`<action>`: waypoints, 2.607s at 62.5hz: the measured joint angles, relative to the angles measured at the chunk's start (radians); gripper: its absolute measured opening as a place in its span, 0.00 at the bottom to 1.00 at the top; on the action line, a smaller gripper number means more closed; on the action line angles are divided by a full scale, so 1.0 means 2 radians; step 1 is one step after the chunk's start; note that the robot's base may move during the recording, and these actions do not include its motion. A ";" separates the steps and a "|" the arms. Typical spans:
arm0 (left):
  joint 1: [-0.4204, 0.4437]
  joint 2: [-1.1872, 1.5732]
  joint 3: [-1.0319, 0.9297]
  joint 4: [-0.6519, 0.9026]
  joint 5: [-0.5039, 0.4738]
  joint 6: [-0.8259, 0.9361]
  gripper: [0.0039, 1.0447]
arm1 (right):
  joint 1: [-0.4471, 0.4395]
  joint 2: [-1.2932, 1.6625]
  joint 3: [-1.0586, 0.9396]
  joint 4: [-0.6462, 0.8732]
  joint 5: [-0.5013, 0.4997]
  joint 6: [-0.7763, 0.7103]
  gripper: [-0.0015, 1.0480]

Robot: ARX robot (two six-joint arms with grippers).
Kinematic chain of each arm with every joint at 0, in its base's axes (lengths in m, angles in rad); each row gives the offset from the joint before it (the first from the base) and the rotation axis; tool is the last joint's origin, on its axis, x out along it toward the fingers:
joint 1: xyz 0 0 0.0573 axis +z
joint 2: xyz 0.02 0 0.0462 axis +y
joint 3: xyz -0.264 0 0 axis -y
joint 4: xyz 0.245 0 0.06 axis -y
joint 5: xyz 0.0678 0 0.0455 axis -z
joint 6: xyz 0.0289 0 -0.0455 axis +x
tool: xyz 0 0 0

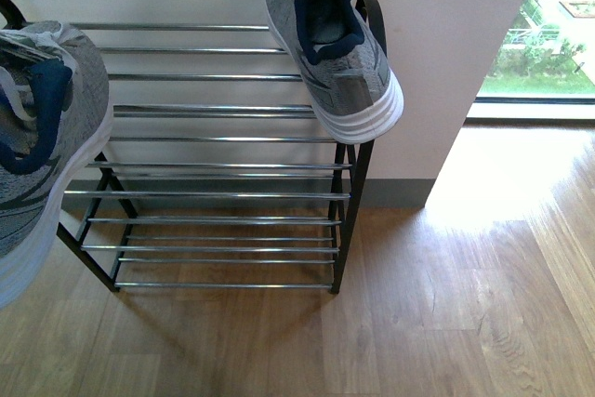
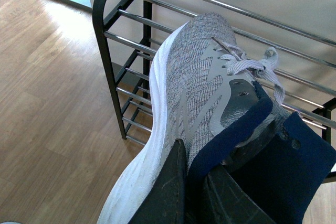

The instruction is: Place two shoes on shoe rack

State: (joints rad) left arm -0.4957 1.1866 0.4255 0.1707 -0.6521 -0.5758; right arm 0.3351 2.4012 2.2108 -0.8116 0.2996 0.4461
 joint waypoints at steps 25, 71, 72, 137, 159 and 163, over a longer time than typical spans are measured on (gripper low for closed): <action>0.000 0.000 0.000 0.000 0.000 0.000 0.02 | 0.007 -0.033 -0.041 0.071 0.027 -0.009 0.62; 0.000 0.000 0.000 0.000 0.000 0.000 0.02 | -0.009 -0.540 -0.573 0.461 -0.128 -0.108 0.91; 0.000 0.000 0.000 0.000 0.000 0.000 0.02 | -0.010 -0.561 -0.594 0.471 -0.130 -0.115 0.91; 0.000 0.000 0.000 0.000 0.000 0.000 0.02 | -0.134 -0.929 -1.014 0.582 -0.130 -0.220 0.02; 0.000 0.000 0.000 0.000 0.000 0.000 0.02 | -0.166 -0.992 -1.060 0.566 -0.149 -0.221 0.02; 0.000 0.000 0.000 0.000 0.000 0.000 0.02 | -0.166 -1.010 -1.068 0.557 -0.148 -0.221 0.02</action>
State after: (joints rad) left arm -0.4957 1.1866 0.4255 0.1707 -0.6518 -0.5758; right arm 0.0029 0.3809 0.0746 0.3023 0.0029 0.0048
